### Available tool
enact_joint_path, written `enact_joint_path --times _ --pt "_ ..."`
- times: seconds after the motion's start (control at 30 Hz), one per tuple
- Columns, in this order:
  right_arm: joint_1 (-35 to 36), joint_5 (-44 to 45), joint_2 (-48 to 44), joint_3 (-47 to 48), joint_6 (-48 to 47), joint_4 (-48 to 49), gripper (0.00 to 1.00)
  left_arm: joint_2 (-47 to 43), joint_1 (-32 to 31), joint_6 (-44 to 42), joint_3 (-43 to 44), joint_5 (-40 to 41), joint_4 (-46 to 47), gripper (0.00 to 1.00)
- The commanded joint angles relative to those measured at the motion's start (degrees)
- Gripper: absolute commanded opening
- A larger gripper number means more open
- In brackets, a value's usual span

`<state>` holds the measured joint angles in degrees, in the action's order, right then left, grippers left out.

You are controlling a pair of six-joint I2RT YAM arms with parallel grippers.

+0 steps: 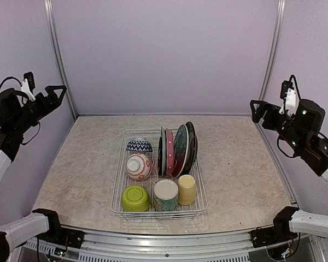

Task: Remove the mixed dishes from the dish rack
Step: Grab the plate from the dish rack.

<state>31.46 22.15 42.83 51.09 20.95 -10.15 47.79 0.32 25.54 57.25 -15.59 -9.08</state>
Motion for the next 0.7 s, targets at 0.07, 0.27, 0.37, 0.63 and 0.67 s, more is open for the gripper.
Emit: enact_joint_path --times 0.07,0.27,0.37,0.63,0.67 --pt "-6.3 -5.6 3.5 2.8 2.3 -6.4 1.00 -0.7 5.0 1.8 1.6 -3.9 -3.3 0.99" --pt "-10.3 -6.4 5.0 1.8 6.5 -9.6 1.00 -0.2 7.9 3.0 2.2 -7.1 -5.1 0.99" --pt "-11.6 -9.3 4.8 0.8 8.2 -9.3 1.00 0.3 8.8 3.6 2.6 -9.2 -6.0 0.99" --pt "-7.7 -15.1 12.9 3.1 11.6 -5.6 1.00 5.9 9.8 5.2 5.8 -16.6 -9.4 0.99" --pt "-5.9 -14.1 14.9 4.4 11.7 -5.9 1.00 6.8 9.9 5.3 6.4 -17.5 -10.0 0.99"
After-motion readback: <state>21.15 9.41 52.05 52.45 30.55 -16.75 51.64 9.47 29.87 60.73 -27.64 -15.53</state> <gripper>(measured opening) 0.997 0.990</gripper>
